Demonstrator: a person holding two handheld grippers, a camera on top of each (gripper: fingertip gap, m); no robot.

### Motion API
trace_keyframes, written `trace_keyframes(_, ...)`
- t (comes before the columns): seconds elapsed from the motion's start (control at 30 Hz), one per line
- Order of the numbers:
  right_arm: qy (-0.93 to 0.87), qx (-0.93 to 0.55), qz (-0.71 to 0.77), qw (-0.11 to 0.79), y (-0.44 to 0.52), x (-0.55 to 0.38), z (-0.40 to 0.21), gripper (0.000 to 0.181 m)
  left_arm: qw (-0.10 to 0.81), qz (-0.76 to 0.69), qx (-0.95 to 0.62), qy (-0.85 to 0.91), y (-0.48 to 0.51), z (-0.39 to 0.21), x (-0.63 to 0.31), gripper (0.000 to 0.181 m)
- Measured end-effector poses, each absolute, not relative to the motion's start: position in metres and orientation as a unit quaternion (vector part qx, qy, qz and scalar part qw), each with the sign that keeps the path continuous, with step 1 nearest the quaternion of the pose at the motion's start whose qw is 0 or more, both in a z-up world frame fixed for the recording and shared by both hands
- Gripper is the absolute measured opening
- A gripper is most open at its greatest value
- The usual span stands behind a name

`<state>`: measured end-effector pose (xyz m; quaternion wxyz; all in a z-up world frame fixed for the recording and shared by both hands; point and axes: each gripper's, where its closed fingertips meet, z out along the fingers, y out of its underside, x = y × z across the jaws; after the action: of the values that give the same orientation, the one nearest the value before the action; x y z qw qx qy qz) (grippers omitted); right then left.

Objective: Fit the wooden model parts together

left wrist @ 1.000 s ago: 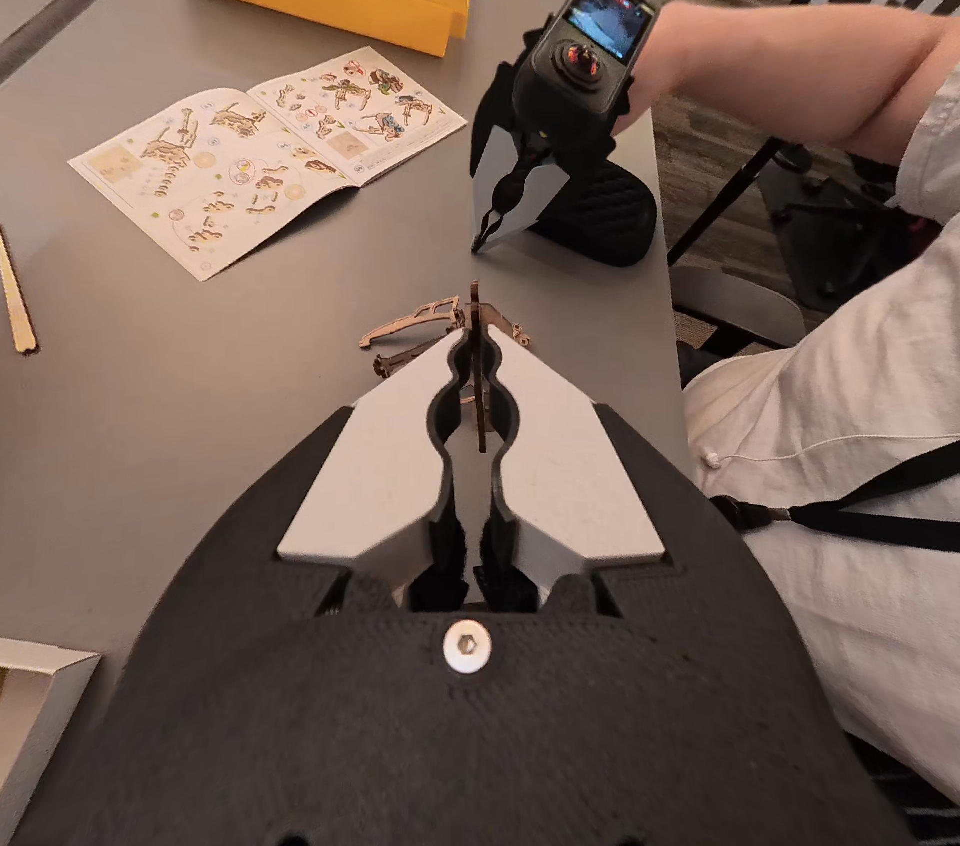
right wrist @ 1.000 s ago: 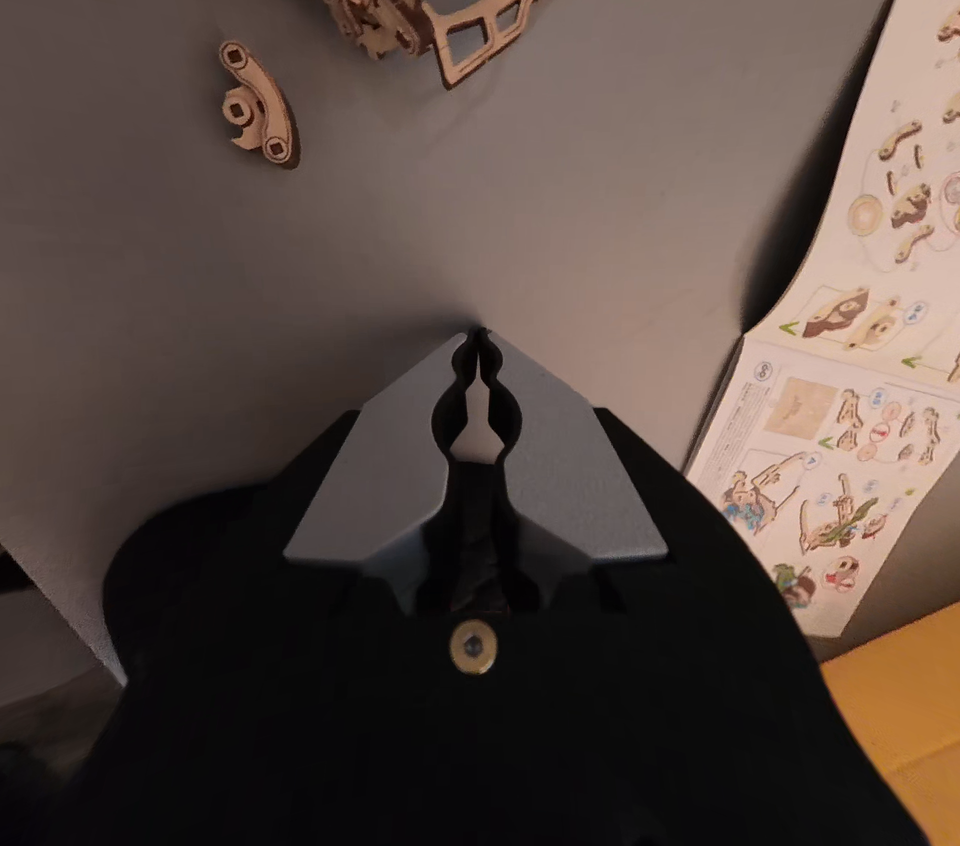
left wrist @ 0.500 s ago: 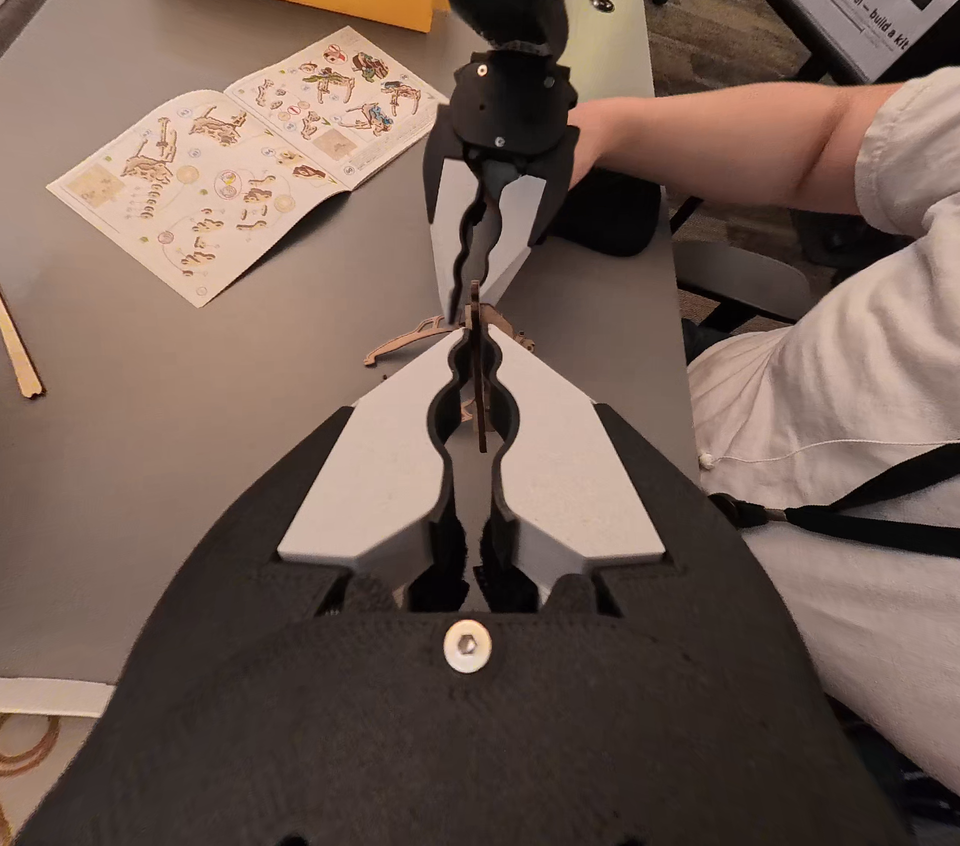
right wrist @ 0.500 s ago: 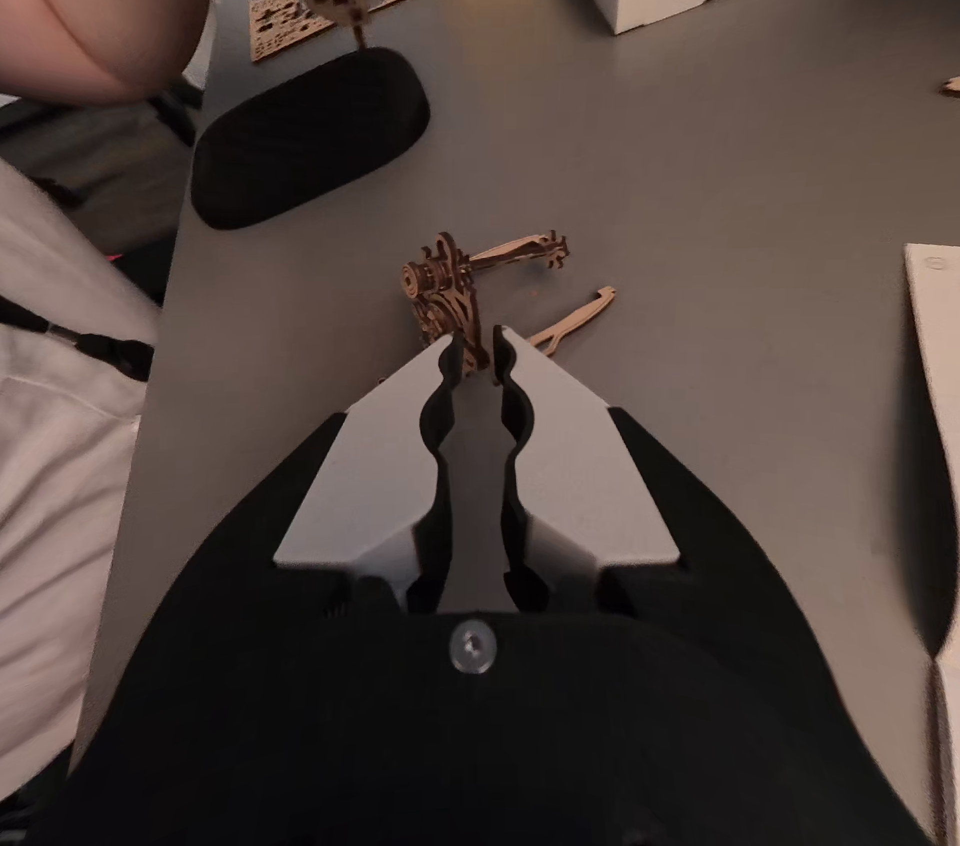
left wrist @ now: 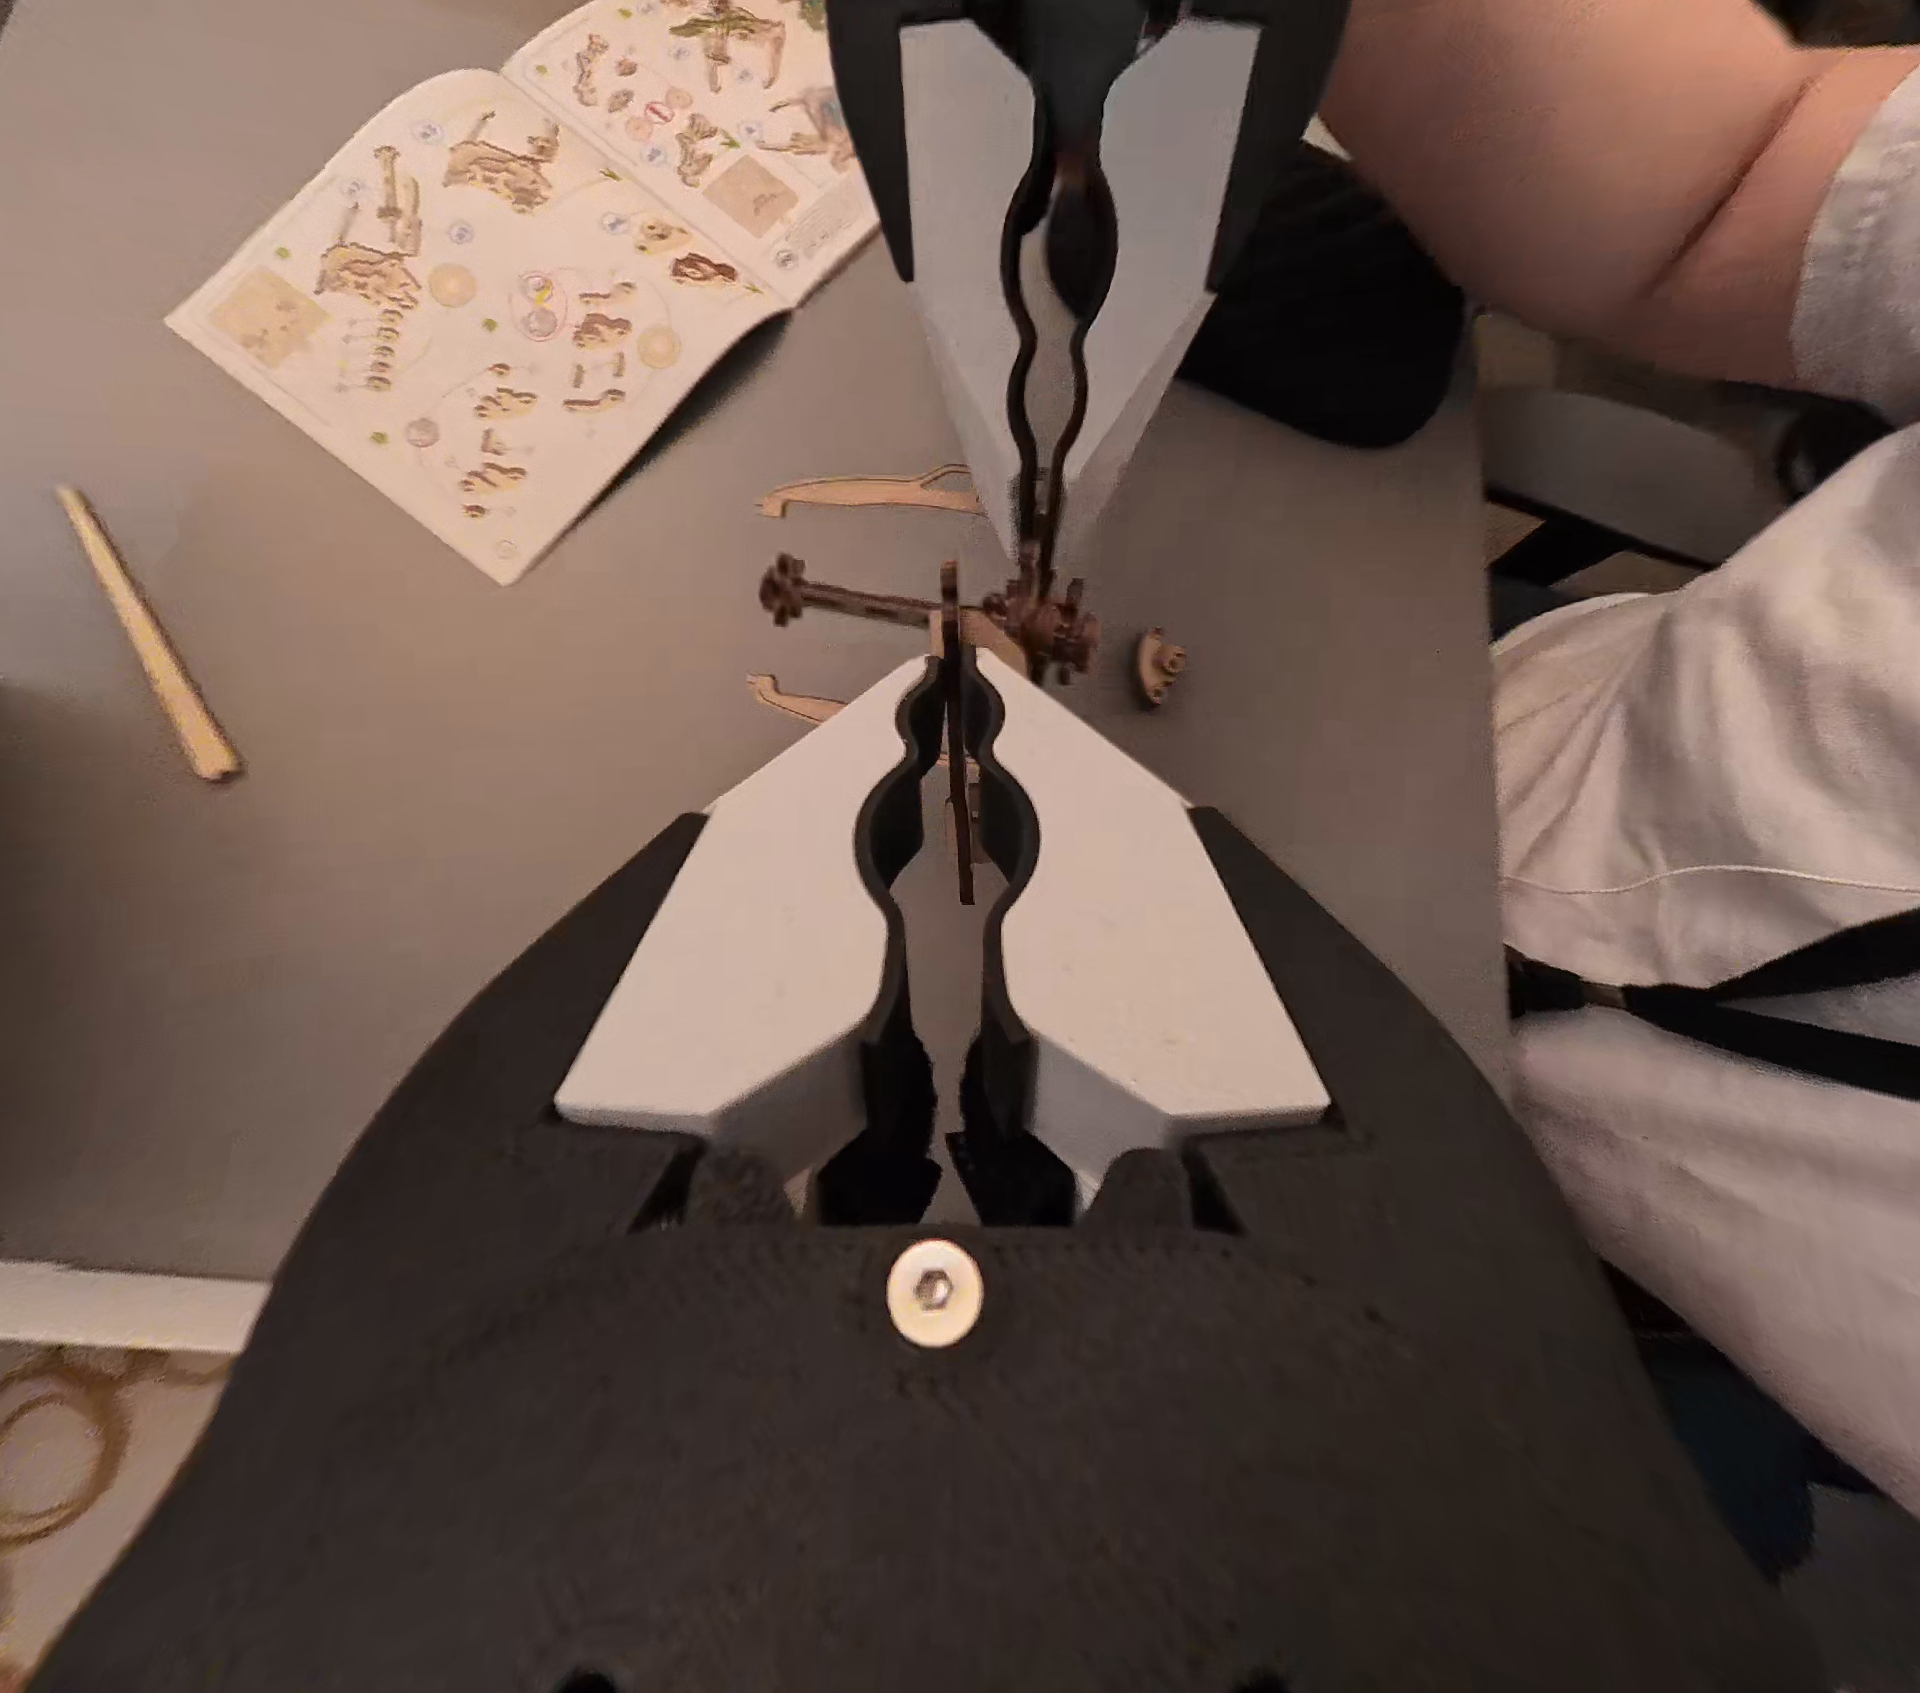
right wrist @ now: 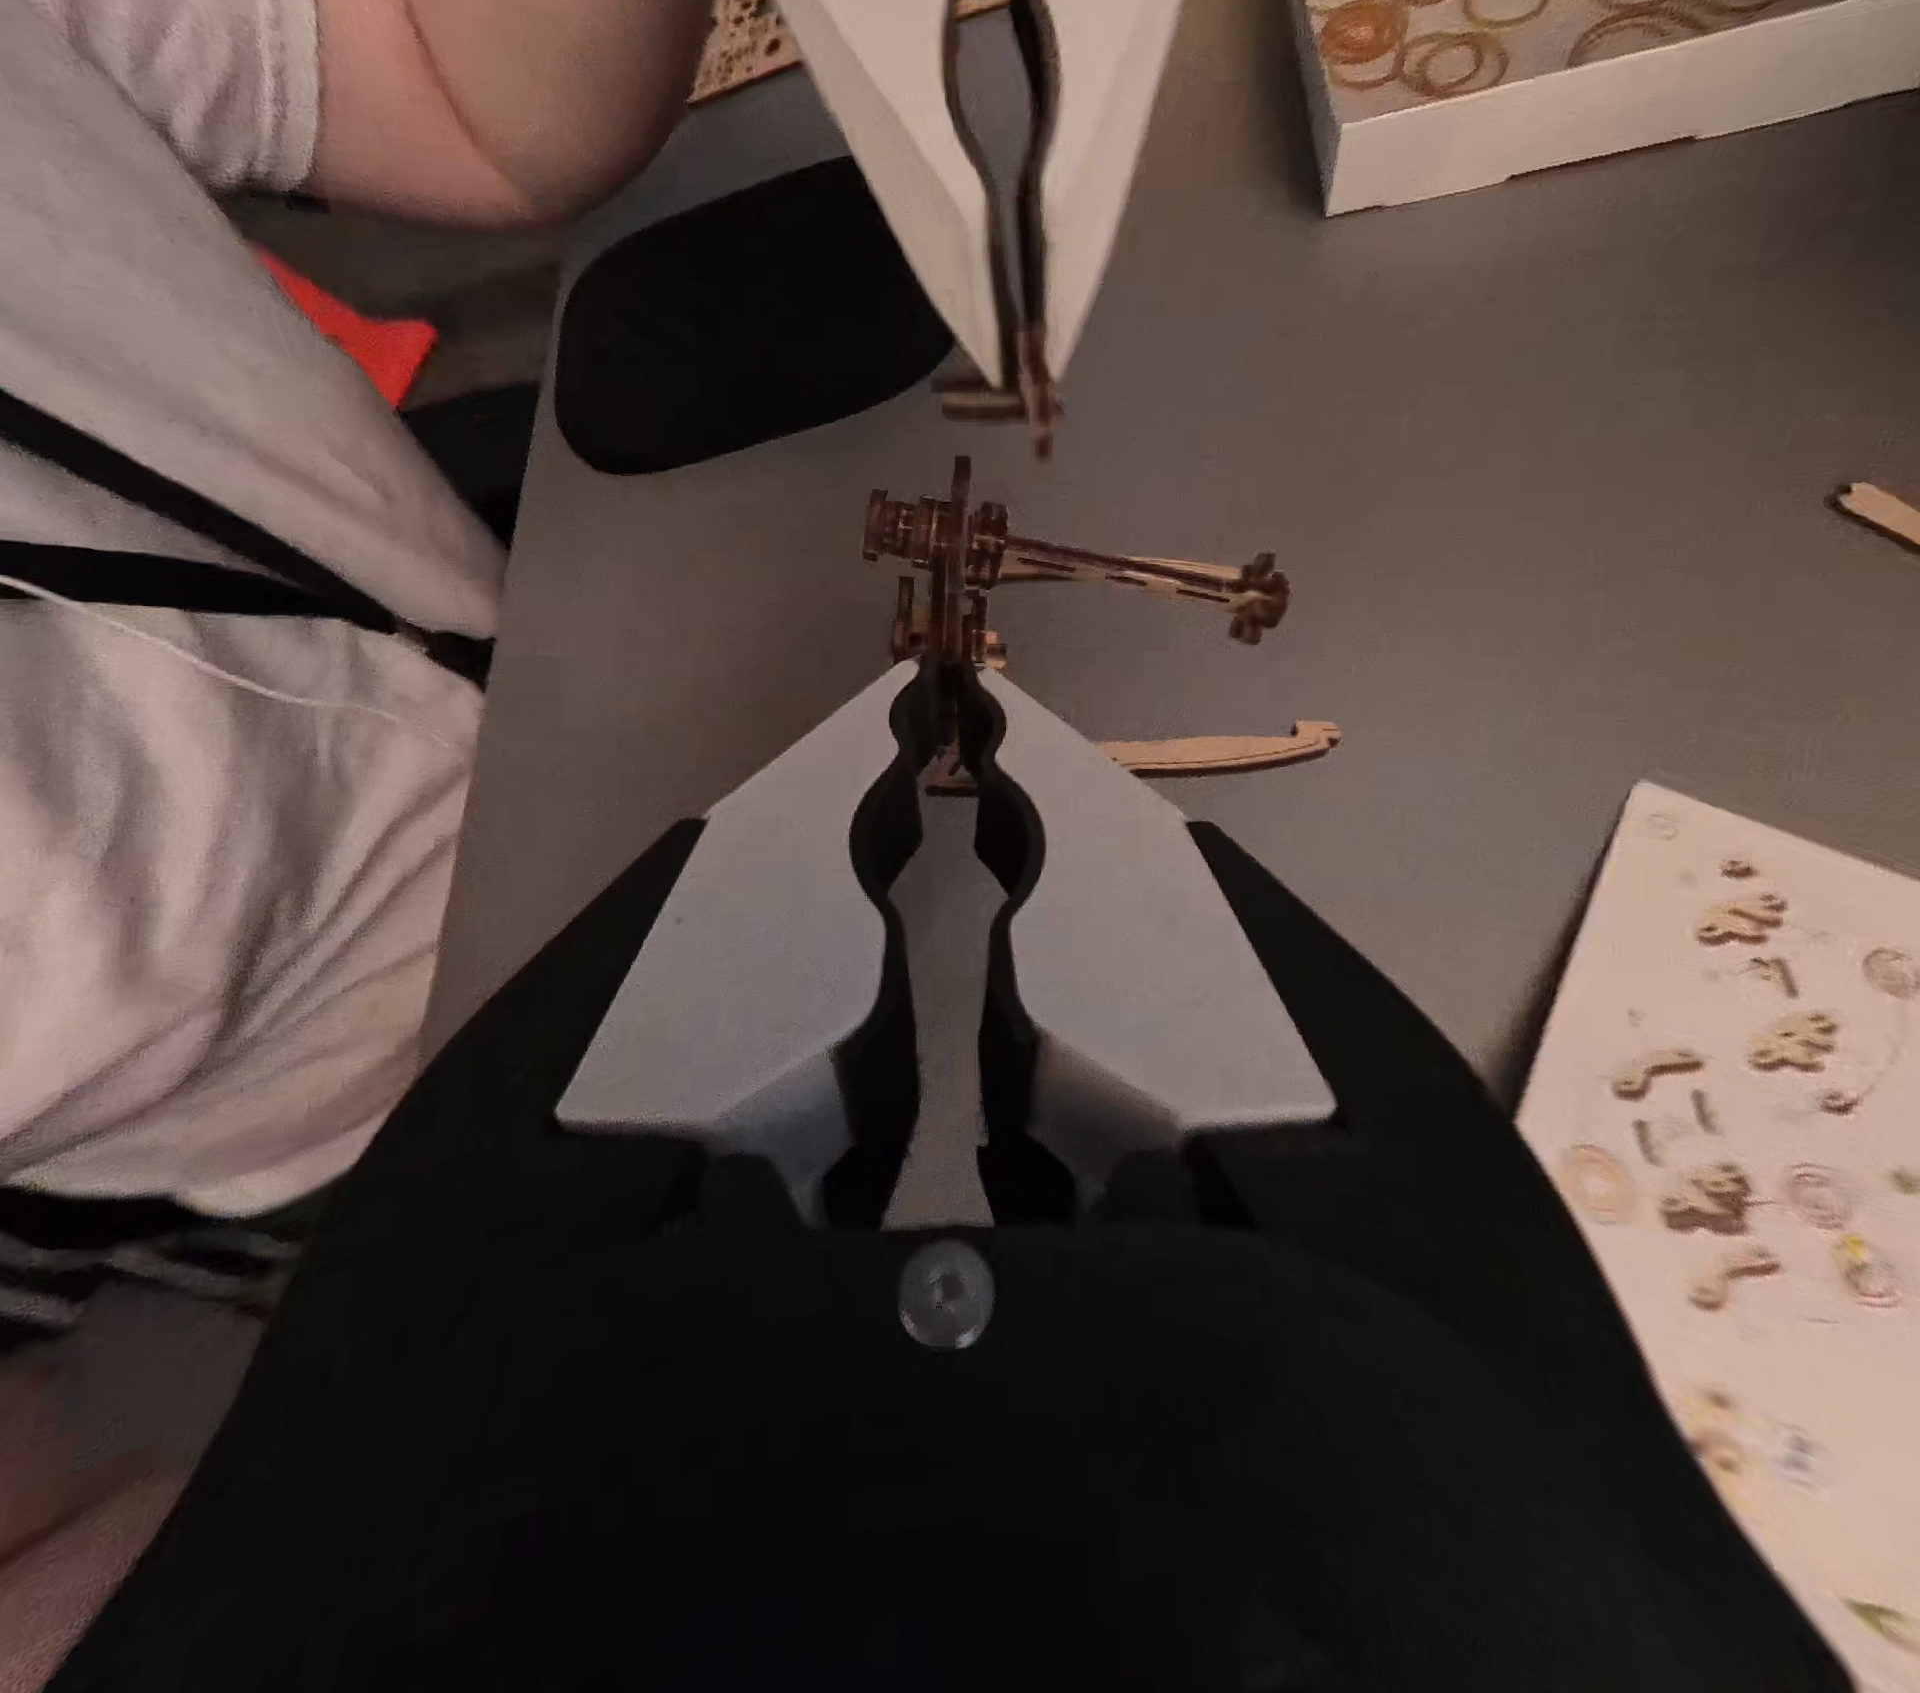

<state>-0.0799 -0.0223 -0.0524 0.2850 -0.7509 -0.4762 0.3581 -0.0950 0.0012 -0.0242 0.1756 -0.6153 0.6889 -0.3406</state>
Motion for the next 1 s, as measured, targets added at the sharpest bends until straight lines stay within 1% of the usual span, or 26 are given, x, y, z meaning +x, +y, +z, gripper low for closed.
trace_keyframes(0.07,-0.493,-0.765,0.349,0.225,-0.016,-0.074,-0.051,0.002,0.184,-0.336,-0.612,0.692,0.007,-0.017,-0.085,0.000)
trace_keyframes(0.17,-0.514,-0.779,0.317,0.170,-0.002,-0.069,-0.058,0.002,0.169,-0.355,-0.615,0.683,0.011,-0.012,-0.074,0.000)
trace_keyframes(0.33,-0.526,-0.774,0.310,0.166,0.012,-0.069,-0.069,0.002,0.136,-0.352,-0.649,0.660,0.024,-0.033,-0.069,0.000)
trace_keyframes(0.47,-0.529,-0.772,0.313,0.161,0.015,-0.068,-0.078,0.002,0.149,-0.339,-0.652,0.662,0.032,-0.048,-0.068,0.000)
trace_keyframes(0.73,-0.535,-0.770,0.309,0.158,0.019,-0.071,-0.083,0.002,0.132,-0.326,-0.653,0.671,0.031,-0.064,-0.067,0.000)
trace_keyframes(1.0,-0.523,-0.770,0.319,0.176,0.026,-0.068,-0.083,0.001,0.165,-0.311,-0.662,0.662,0.040,-0.064,-0.063,0.000)
